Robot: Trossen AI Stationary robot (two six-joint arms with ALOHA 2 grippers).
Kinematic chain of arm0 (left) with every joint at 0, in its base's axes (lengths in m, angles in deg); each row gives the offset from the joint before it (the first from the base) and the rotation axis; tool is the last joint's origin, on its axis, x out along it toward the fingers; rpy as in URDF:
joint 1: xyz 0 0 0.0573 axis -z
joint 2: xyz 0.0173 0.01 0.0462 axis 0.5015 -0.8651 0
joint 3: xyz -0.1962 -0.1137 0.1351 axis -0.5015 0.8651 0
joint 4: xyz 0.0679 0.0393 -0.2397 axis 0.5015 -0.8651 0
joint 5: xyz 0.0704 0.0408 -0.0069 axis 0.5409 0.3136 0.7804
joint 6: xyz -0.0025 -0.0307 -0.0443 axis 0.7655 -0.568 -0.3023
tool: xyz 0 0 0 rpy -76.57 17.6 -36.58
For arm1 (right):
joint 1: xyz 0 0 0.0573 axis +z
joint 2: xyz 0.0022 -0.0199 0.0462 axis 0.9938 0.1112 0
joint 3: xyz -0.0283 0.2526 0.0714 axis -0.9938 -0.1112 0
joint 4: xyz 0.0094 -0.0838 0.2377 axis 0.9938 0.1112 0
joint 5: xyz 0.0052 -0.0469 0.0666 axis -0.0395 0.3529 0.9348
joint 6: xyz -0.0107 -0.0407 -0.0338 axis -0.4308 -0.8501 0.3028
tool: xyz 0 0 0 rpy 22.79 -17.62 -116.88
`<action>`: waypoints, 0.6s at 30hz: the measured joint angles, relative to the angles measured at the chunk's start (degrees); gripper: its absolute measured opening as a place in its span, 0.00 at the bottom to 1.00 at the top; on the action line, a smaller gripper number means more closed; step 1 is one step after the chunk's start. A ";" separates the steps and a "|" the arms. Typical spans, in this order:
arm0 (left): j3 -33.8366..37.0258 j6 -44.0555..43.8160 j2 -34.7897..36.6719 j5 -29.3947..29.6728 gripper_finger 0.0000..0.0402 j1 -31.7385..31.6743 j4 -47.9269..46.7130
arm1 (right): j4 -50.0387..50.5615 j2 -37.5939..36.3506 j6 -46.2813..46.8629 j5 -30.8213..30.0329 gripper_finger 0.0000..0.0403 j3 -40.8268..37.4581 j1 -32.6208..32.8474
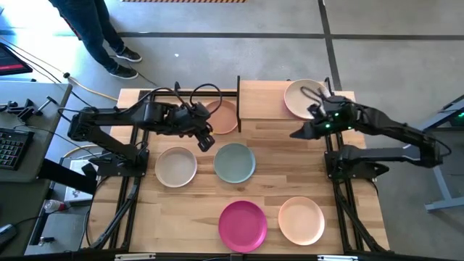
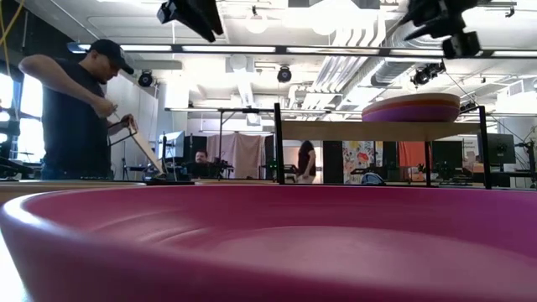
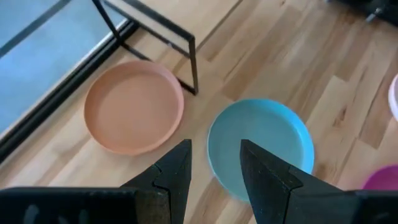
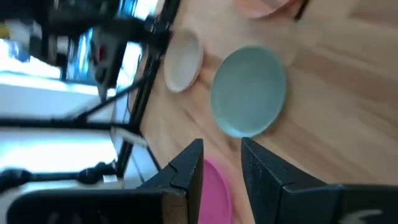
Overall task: Place and stack plates onto a shelf
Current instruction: Stack the pink plate on the white plate on the shelf
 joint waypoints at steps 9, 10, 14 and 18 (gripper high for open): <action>0.03 -0.91 -0.99 -2.57 0.31 -0.04 -0.91 | -1.94 10.91 0.30 -2.01 0.22 0.00 12.97; 0.00 -0.14 -0.93 -2.57 0.31 -0.04 -0.85 | -2.22 12.19 1.12 -3.12 0.22 0.00 14.57; 0.00 1.43 -0.95 -2.57 0.31 -0.04 -0.92 | -4.39 17.29 6.14 -7.51 0.22 0.00 20.74; 0.00 4.92 -0.95 -3.46 0.31 -0.04 -0.92 | -8.97 22.38 8.87 -10.72 0.22 0.00 26.36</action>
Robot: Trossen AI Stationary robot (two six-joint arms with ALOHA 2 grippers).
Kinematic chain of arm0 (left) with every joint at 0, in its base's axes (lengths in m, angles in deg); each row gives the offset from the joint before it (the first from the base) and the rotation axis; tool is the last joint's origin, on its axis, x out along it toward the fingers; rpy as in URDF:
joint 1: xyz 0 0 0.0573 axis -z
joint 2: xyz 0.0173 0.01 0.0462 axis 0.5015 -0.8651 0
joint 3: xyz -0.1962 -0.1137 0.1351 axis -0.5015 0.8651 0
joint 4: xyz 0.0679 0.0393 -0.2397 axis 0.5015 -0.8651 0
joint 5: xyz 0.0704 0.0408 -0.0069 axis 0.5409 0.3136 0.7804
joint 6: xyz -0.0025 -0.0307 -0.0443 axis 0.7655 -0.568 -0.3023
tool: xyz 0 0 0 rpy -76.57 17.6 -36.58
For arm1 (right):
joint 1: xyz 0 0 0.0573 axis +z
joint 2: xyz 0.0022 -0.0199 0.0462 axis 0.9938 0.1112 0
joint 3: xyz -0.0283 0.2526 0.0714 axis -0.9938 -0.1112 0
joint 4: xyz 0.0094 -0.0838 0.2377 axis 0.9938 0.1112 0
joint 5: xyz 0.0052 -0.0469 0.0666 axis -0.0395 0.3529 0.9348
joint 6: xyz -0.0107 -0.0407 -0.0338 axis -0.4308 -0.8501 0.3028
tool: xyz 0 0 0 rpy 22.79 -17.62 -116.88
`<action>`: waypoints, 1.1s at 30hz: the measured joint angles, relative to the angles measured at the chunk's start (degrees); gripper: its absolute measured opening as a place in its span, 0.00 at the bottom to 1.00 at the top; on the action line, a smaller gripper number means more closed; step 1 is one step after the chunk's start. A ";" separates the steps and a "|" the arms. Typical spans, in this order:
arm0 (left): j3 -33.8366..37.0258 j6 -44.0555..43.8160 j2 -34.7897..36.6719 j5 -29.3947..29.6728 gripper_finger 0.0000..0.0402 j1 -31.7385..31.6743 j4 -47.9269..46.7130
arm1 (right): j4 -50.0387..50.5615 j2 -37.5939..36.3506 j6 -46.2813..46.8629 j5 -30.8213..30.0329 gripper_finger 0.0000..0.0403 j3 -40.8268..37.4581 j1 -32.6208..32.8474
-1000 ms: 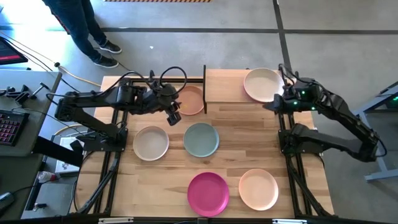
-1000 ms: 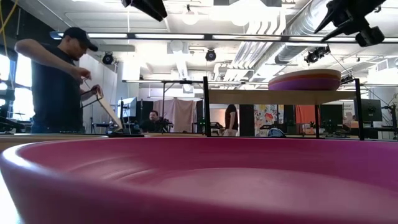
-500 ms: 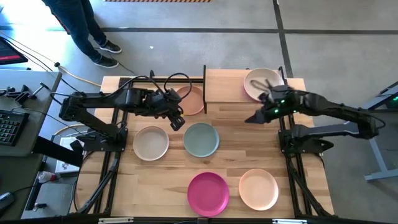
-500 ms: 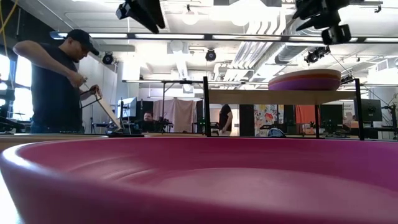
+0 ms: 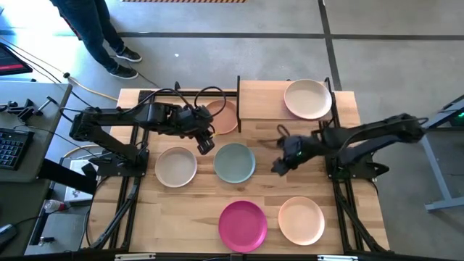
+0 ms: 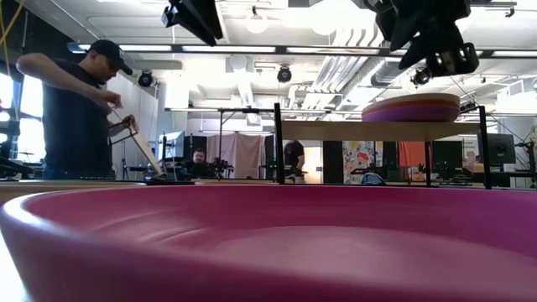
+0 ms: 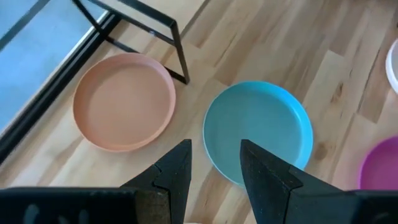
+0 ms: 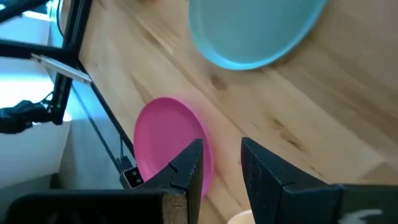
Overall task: Place and stack plates onto a shelf
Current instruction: Stack the pink plate on the white plate on the shelf
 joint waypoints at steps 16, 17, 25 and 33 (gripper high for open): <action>0.00 5.16 0.00 -0.29 0.31 0.00 -0.04 | -21.08 20.94 5.81 -2.64 0.22 0.00 13.24; 0.00 5.14 0.00 -0.29 0.31 0.00 -0.04 | -21.79 22.00 5.81 -2.63 0.22 0.00 13.60; 0.00 6.50 0.00 -0.31 0.31 0.00 -0.04 | -22.49 27.81 6.84 -2.68 0.22 0.00 15.32; 0.00 6.50 0.00 -0.31 0.31 0.00 -0.04 | -25.10 30.70 7.30 -2.84 0.22 0.00 16.05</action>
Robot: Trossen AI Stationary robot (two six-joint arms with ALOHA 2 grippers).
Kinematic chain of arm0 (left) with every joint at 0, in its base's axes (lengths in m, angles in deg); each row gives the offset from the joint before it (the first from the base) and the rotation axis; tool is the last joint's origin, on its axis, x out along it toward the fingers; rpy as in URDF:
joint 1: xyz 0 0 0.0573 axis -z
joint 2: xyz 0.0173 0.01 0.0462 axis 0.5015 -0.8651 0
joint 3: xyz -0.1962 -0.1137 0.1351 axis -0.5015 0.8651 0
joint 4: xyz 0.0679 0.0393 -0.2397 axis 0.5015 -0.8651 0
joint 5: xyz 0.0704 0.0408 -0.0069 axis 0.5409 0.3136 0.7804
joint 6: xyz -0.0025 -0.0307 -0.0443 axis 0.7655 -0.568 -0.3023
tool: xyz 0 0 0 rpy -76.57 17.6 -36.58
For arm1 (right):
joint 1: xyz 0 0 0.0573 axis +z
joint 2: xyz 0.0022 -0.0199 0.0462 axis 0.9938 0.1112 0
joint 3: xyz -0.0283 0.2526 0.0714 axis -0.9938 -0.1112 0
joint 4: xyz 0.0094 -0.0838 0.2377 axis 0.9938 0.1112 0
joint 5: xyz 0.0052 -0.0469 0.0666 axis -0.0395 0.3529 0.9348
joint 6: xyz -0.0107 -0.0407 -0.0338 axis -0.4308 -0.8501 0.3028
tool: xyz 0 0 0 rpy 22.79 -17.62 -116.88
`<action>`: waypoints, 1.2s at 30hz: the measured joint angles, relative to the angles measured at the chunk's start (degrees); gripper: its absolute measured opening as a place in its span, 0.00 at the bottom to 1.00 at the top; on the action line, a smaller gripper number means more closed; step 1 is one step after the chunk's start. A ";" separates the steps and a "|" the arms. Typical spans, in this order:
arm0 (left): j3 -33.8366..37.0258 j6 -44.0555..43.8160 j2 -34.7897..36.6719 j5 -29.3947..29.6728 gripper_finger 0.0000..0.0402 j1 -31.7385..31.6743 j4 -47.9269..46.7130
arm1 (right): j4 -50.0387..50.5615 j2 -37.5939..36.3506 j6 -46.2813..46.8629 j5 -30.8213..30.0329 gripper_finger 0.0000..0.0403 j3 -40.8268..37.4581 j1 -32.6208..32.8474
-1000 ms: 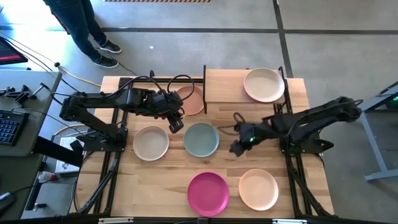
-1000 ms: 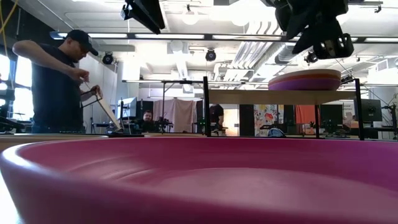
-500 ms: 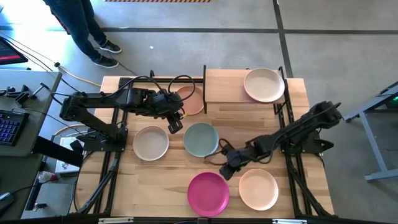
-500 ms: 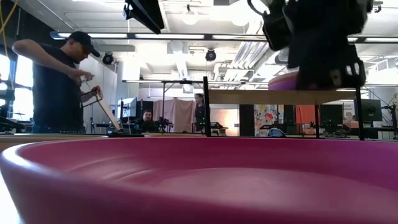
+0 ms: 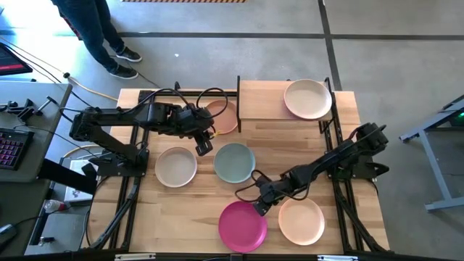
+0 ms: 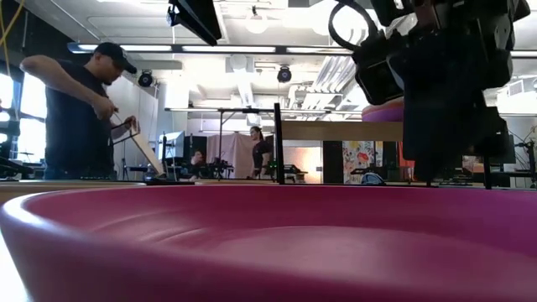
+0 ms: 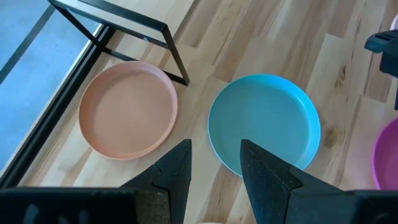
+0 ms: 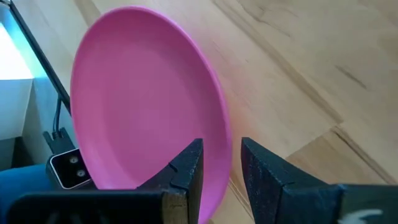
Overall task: Place and stack plates onto a shelf
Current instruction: Stack the pink plate on the white plate on the shelf
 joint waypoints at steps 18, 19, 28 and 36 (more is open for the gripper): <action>0.00 0.00 0.00 0.04 0.31 0.00 0.02 | -1.29 4.54 4.31 0.25 0.22 0.00 2.64; 0.00 0.00 0.00 0.04 0.31 0.00 0.02 | -1.63 4.75 4.62 0.28 0.22 0.00 2.64; 0.00 0.00 0.00 0.39 0.31 0.00 0.02 | -1.90 5.09 6.84 -1.97 0.22 0.00 2.64; 0.00 0.00 0.00 0.48 0.31 0.01 0.04 | -1.02 5.09 8.07 -2.30 0.10 0.00 2.64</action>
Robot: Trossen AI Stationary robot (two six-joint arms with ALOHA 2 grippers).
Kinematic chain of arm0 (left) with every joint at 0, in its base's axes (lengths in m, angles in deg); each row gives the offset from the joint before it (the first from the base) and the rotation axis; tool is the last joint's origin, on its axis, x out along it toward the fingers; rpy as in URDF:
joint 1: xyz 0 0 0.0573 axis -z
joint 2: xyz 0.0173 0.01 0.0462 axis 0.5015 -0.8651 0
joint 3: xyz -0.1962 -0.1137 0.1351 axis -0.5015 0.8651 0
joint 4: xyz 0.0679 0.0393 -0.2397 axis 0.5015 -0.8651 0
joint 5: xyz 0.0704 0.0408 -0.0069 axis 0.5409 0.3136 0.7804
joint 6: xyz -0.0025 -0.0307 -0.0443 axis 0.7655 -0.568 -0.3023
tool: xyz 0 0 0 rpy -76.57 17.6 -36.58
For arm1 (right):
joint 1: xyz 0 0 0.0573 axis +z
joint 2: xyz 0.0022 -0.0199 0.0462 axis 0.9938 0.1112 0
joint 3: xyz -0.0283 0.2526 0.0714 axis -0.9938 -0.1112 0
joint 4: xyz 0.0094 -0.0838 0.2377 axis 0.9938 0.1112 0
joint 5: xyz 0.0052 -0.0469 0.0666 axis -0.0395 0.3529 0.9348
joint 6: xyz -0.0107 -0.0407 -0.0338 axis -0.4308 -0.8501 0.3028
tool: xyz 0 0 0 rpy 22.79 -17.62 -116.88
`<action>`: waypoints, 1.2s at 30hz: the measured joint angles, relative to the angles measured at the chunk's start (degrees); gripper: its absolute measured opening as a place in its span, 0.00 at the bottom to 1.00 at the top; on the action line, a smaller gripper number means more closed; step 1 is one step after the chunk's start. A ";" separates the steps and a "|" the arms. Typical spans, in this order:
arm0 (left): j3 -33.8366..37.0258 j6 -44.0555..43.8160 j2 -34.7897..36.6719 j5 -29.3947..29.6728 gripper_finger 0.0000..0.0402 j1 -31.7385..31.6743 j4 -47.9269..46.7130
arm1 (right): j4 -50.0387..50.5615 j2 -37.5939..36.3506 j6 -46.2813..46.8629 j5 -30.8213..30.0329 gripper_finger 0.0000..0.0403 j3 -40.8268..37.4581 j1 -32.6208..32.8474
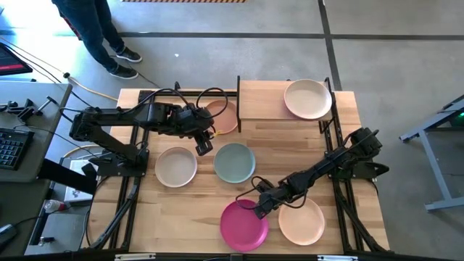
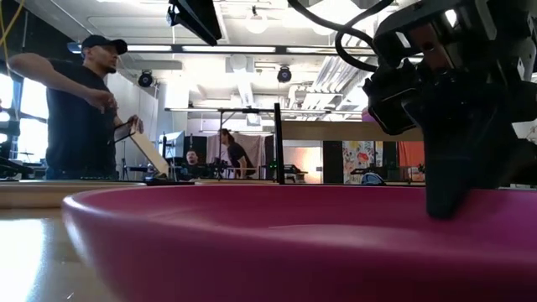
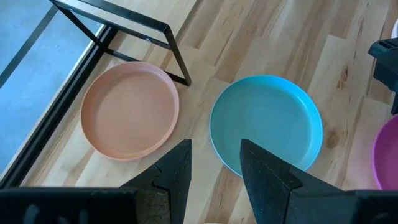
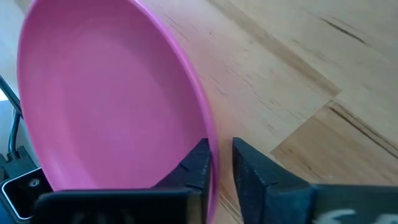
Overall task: Place and stack plates onto a shelf
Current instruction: Stack the pink plate on the white plate on the shelf
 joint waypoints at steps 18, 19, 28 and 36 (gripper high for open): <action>0.00 0.00 0.00 0.02 0.31 0.02 0.01 | 1.64 -0.07 -1.48 0.09 0.00 2.95 -0.02; 0.00 0.00 0.00 0.02 0.31 -0.01 0.00 | 2.49 -0.07 -1.80 -0.02 0.00 3.43 -0.02; 0.02 0.00 0.00 0.02 0.31 0.01 -0.02 | 11.24 -0.08 -3.12 -0.05 0.00 7.65 -0.01; 0.02 0.00 0.00 0.02 0.31 0.02 -0.02 | 16.09 -0.09 -3.65 -1.17 0.00 10.69 -0.02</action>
